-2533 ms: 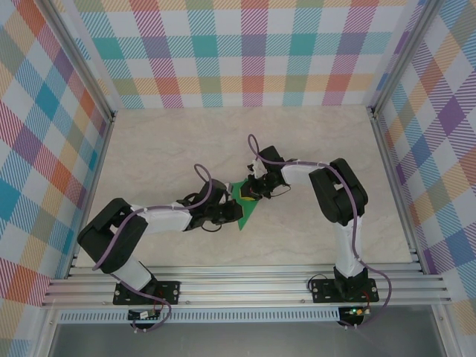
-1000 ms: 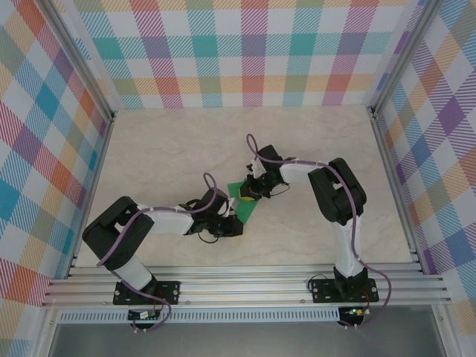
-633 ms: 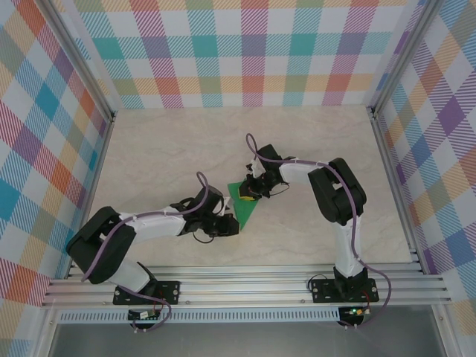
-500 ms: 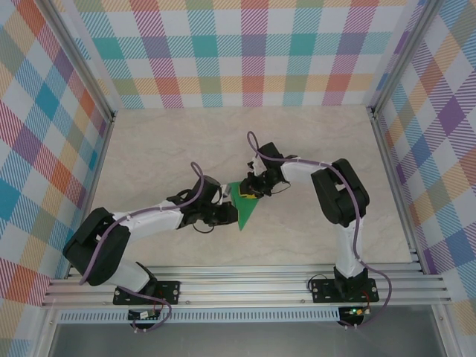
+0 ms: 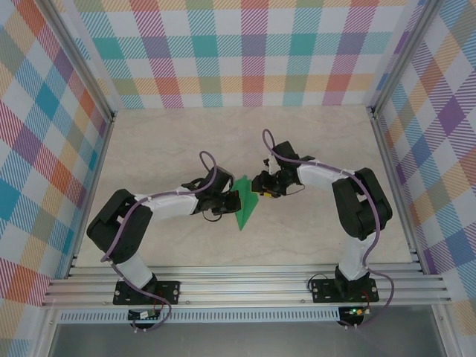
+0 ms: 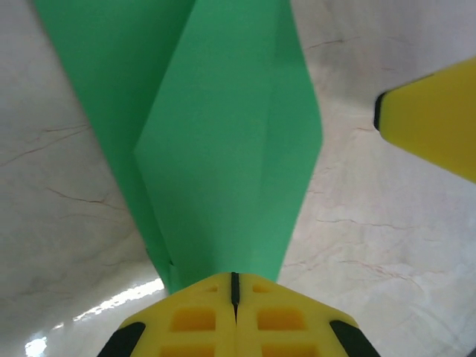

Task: Fold a paper plane with a square sheet of paper (pick it up from the middle)
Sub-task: Fourth fold the wing at the center of the table.

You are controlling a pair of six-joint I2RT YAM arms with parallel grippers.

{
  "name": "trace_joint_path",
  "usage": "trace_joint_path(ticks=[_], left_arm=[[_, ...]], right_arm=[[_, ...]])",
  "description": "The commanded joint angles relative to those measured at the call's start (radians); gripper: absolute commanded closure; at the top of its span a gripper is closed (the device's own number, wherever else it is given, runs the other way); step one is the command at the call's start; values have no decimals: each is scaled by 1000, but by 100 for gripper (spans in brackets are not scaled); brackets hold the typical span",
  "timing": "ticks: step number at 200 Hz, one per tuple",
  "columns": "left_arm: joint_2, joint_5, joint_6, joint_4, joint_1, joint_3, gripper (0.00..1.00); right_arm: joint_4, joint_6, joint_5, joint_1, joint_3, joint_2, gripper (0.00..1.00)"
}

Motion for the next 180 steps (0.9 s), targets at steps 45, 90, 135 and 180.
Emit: trace_joint_path(ticks=[45, 90, 135, 180], left_arm=[[69, -19, 8, -20, 18, 22, 98], [101, -15, 5, -17, 18, 18, 99], [100, -15, 4, -20, 18, 1, 99], [99, -8, 3, -17, 18, -1, 99]], right_arm=[[10, 7, -1, 3, 6, 61, 56], [18, 6, -19, 3, 7, 85, 57], [54, 17, -84, 3, 4, 95, 60], [64, 24, -107, 4, 3, 94, 63]])
